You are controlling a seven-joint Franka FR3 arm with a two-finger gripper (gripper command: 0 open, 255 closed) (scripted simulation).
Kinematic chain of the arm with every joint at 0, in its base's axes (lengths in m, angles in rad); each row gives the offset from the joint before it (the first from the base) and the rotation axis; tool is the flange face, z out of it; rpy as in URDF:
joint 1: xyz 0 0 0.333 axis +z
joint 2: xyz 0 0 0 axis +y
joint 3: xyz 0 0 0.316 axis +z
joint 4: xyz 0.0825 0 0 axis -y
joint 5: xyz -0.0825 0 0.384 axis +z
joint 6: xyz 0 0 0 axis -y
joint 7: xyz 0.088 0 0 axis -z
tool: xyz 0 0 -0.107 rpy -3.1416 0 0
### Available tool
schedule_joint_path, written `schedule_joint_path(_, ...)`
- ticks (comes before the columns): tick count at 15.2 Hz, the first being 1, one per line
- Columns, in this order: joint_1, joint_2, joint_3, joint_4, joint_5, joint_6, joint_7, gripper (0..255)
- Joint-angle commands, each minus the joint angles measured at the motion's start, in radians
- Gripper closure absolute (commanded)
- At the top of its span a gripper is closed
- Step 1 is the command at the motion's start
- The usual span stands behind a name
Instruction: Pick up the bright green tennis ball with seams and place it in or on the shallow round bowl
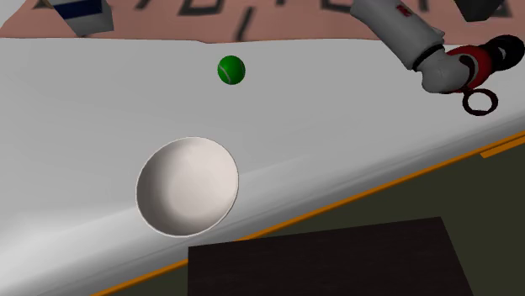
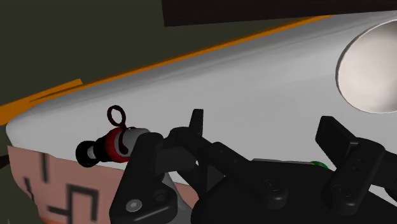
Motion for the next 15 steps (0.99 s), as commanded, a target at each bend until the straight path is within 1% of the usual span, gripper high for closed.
schedule_joint_path(1, 0.000, 0.000, 0.000, 0.000, 0.000, 0.000, 0.000, 0)
schedule_joint_path(5, 0.007, 0.039, 0.044, -0.085, 0.034, 0.153, 0.102, 0)
schedule_joint_path(8, 0.012, 0.089, 0.079, -0.132, 0.054, 0.274, 0.178, 0)
schedule_joint_path(12, 0.014, 0.186, 0.129, -0.169, 0.072, 0.439, 0.281, 0)
schedule_joint_path(15, 0.010, 0.278, 0.168, -0.177, 0.073, 0.562, 0.362, 0)
